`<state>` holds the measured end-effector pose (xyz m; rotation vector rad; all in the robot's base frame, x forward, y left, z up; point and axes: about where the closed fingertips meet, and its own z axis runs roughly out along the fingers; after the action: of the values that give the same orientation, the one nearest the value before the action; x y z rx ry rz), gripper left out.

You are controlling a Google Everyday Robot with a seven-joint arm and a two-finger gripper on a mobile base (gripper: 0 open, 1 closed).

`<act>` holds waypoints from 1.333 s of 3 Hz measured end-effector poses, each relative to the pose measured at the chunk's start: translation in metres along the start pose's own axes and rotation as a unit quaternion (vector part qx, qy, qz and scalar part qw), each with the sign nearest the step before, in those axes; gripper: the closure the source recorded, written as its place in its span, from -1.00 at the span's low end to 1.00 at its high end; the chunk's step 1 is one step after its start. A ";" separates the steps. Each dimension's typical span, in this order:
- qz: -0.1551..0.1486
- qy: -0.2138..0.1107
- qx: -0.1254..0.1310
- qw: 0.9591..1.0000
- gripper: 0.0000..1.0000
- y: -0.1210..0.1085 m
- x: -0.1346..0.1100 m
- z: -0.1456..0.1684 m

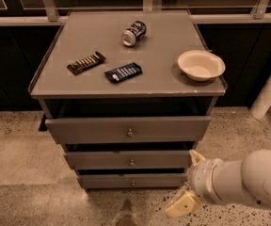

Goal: Open middle drawer

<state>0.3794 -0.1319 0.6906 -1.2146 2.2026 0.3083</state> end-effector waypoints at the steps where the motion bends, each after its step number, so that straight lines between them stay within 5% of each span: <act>1: 0.034 -0.006 -0.011 0.999 -1.00 0.011 0.027 0.040; 4: 0.023 -0.033 -0.004 0.999 -1.00 0.004 0.032 0.067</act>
Offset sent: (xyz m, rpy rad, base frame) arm -0.0050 0.0055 -0.0383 0.0368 0.0345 -0.0288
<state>0.3892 -0.1204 0.6181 -1.1431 2.1779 0.3715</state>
